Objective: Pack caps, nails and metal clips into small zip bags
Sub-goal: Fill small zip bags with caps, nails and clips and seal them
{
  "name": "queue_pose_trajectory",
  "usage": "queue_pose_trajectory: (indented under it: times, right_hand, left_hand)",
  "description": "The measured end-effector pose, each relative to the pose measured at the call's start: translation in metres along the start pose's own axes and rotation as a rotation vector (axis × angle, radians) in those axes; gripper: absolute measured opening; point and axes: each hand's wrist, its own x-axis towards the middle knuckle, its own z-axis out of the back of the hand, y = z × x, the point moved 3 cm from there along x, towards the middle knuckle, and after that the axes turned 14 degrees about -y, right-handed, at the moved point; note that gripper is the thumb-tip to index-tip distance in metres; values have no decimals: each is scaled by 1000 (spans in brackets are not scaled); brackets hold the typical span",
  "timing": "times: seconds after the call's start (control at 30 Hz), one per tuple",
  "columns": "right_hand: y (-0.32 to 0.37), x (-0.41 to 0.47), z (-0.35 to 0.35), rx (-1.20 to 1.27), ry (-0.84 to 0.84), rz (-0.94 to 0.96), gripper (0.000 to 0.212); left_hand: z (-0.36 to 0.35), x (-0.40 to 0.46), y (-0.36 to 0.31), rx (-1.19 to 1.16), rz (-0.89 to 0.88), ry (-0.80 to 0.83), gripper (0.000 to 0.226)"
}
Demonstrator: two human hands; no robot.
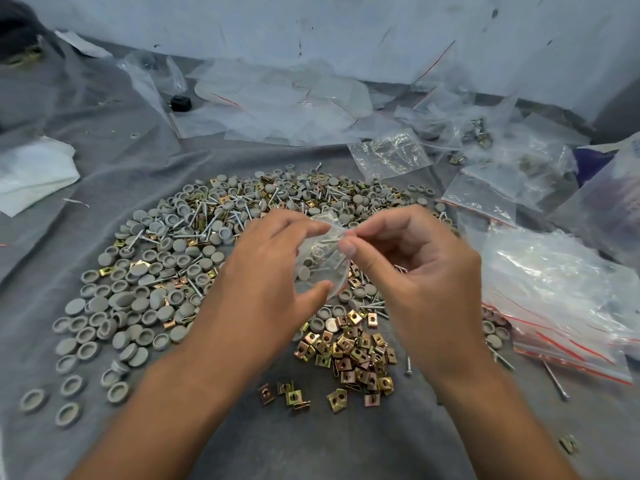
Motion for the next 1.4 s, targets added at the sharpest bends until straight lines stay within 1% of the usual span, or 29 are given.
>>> queue_pose_trajectory:
  times: [0.1,0.2,0.33,0.73,0.8,0.87,0.97,1.03,1.13,1.23,1.33,1.4]
  right_hand:
    - [3,-1,-7,-179,21,161,17]
    - [3,0,-5,-220,-1,211,21]
    - [1,2,-1,-223,10,205,17]
    - [-2,3,-1,-176,9,135,16]
    - [-1,3,0,-192,15,171,15]
    - [-1,3,-2,-260,49,231,15]
    - [-2,1,-6,-337,89,289,20]
    - [-1,1,-4,-289,52,315,19]
    - [6,1,-1,-141,13,380,8]
    - [10,-3,-4,-60,89,416,5]
    - [4,-4,-10,-136,223,332,9]
    - [-1,-2,-9,-186,246,284,14]
  left_hand:
    - [0,0,1,-17,2,-6,62]
    - [2,0,2,-19,7,-19,62]
    - [3,0,1,-24,19,-19,61]
    - [1,-1,-2,-28,20,-5,61]
    - [1,-1,0,-26,19,-5,61]
    - [1,0,-1,-30,20,-6,61]
    - [2,0,-2,-30,17,-3,60]
    - [2,0,-2,-24,20,3,61]
    - [2,-1,-2,-3,14,-7,61]
    - [3,0,-2,-25,17,-23,57]
    - [5,1,-3,-41,11,-16,58]
    - [5,1,-3,-31,7,-9,59]
